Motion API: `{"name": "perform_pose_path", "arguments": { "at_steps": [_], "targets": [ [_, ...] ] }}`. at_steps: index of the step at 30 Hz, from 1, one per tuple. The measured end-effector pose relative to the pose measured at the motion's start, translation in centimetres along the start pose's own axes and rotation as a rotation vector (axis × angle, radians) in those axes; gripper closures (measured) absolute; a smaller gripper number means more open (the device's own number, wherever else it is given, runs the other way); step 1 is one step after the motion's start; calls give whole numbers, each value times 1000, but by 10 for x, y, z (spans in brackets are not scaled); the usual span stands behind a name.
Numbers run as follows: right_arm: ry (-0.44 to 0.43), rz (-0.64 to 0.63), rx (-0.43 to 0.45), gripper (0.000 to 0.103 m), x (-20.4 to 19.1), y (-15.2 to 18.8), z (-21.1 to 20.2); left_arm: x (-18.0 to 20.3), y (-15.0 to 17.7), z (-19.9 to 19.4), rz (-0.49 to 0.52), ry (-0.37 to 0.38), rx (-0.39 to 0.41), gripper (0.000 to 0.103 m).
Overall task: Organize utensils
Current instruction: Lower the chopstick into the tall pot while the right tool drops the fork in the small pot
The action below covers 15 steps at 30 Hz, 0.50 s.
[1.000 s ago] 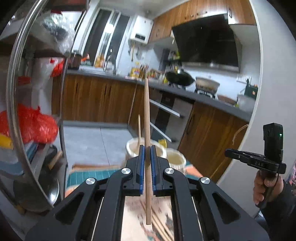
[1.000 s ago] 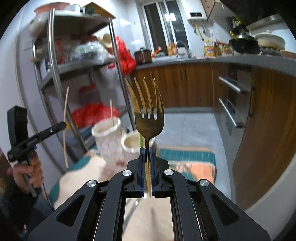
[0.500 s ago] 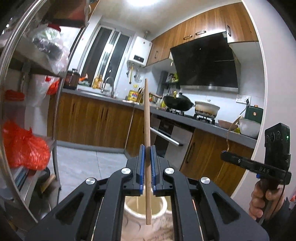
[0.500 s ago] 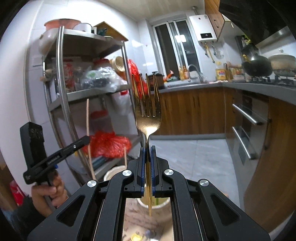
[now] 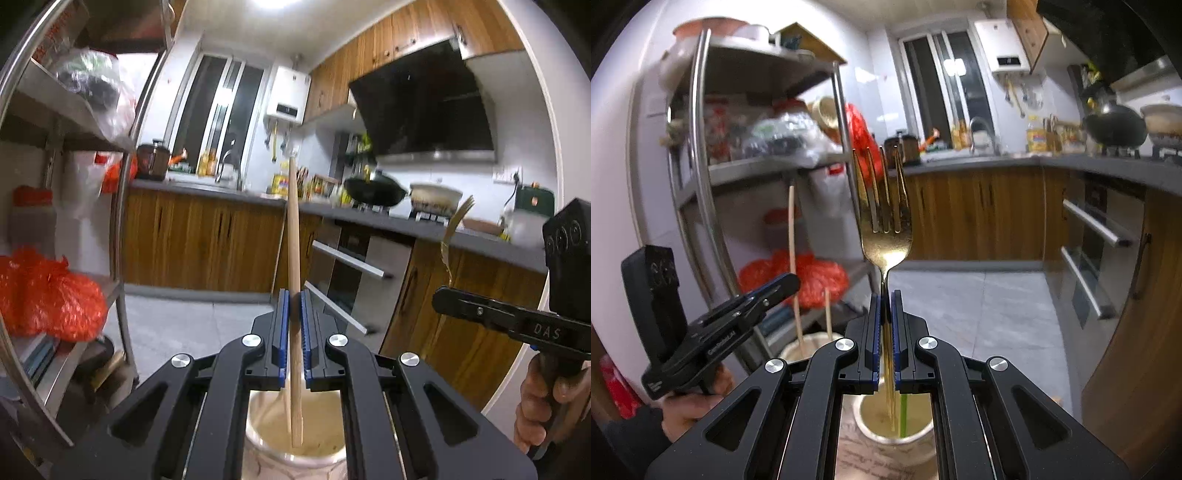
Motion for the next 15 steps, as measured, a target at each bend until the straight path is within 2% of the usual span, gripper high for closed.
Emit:
{"name": "perform_pose_path", "arguments": {
  "at_steps": [7, 15],
  "targets": [
    [12, 42, -111, 97, 12, 30, 26, 4, 24, 9, 33, -20, -128, 97],
    [10, 91, -145, 97, 28, 39, 46, 2, 31, 24, 34, -62, -216, 97]
  ]
}}
Point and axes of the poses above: each gripper's, at about its wrist camera, not at the fingertips, and z roughly the way its jaws point, x to its right, y to its underside, the point moved 2 cm from there along z, roughly the way its jaws point, and after that the axes turned 12 degrees about -y, right-handed, at the moved point
